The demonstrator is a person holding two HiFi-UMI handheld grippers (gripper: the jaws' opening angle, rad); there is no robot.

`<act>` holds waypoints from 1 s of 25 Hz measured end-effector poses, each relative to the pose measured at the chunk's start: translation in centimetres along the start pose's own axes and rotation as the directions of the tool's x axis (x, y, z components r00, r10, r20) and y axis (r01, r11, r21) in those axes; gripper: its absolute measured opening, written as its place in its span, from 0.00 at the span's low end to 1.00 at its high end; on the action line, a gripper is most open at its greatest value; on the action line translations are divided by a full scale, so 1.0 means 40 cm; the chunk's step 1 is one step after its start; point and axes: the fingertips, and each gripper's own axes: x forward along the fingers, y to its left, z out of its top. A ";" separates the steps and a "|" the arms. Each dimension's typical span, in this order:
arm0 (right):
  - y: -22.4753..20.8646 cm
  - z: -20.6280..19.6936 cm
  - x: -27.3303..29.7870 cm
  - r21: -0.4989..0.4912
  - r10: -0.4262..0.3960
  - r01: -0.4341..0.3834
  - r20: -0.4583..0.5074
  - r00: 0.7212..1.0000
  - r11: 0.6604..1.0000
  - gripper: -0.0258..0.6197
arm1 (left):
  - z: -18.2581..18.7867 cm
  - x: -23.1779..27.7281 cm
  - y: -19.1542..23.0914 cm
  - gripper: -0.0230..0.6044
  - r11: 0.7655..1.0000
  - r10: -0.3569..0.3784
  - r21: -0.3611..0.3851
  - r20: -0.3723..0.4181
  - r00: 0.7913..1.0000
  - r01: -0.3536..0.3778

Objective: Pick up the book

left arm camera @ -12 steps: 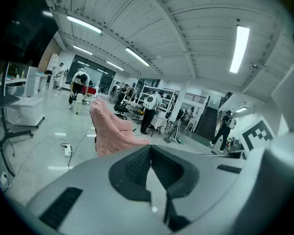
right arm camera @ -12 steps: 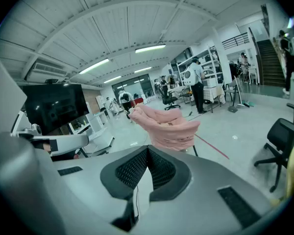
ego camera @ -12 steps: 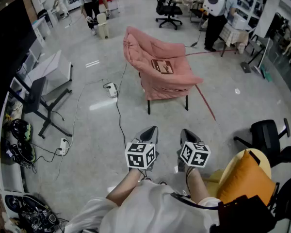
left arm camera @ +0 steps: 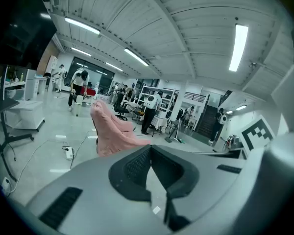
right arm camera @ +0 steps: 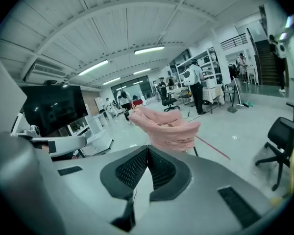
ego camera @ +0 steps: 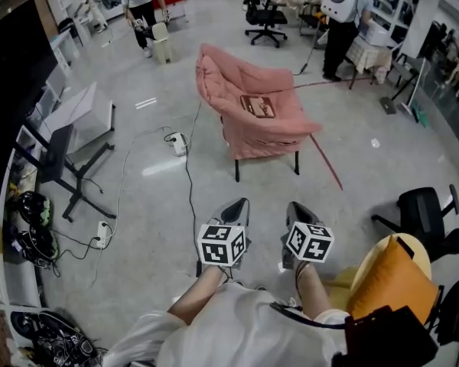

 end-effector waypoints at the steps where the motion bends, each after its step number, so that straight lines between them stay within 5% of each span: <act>1: 0.004 0.001 0.002 0.007 -0.002 0.002 0.005 1.000 1.000 0.09 | 0.000 -0.003 0.006 0.05 1.000 0.000 0.002 -0.002 1.000 0.000; 14: -0.049 -0.053 0.021 0.054 -0.065 0.067 -0.041 0.997 0.996 0.09 | -0.061 0.015 0.063 0.05 1.000 0.010 -0.022 -0.053 0.999 -0.011; 25: -0.117 0.009 0.171 0.073 -0.043 0.048 -0.071 0.997 0.996 0.09 | -0.003 0.160 0.129 0.05 0.998 0.047 -0.033 -0.043 0.998 -0.049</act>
